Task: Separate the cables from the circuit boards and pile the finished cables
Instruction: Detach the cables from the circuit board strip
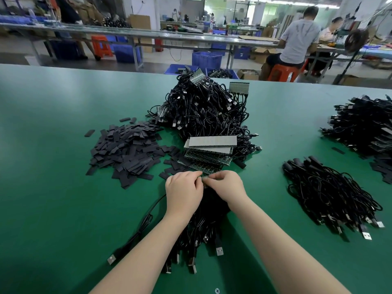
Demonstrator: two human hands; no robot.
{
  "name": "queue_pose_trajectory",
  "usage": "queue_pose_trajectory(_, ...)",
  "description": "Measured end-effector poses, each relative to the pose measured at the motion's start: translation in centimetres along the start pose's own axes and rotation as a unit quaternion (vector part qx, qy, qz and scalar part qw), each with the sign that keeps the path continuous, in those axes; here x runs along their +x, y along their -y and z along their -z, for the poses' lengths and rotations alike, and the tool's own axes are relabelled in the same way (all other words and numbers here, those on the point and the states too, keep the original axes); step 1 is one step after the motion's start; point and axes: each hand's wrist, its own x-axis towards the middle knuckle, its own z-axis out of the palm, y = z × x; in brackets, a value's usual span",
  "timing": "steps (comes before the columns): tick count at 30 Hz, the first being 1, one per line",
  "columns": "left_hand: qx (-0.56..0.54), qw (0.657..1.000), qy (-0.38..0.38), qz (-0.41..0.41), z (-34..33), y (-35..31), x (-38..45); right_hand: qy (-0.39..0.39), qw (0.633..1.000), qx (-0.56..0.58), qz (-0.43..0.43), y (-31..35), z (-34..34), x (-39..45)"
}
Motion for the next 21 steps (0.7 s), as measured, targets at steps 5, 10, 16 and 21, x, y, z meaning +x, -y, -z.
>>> queue_pose_trajectory(5, 0.014, 1.000, 0.021, 0.003, -0.2, 0.2, 0.1, 0.021, 0.997, -0.073, 0.016, 0.4, 0.4, 0.5)
queue_pose_trajectory(10, 0.034, 0.999, 0.039, 0.009, -0.2, 0.1, 0.4, 0.039, 0.992, -0.118, -0.012, 0.9, 0.3, 1.4)
queue_pose_trajectory(16, 0.044, 0.997, 0.065, 0.006, -0.1, 0.3, 0.3, 0.059, 0.982, -0.174, -0.051, 1.3, -0.8, 2.5)
queue_pose_trajectory(21, 0.049, 0.996, 0.075, 0.005, 0.0, 0.3, 0.4, 0.062, 0.981, -0.168, -0.073, 2.0, -1.0, 2.9)
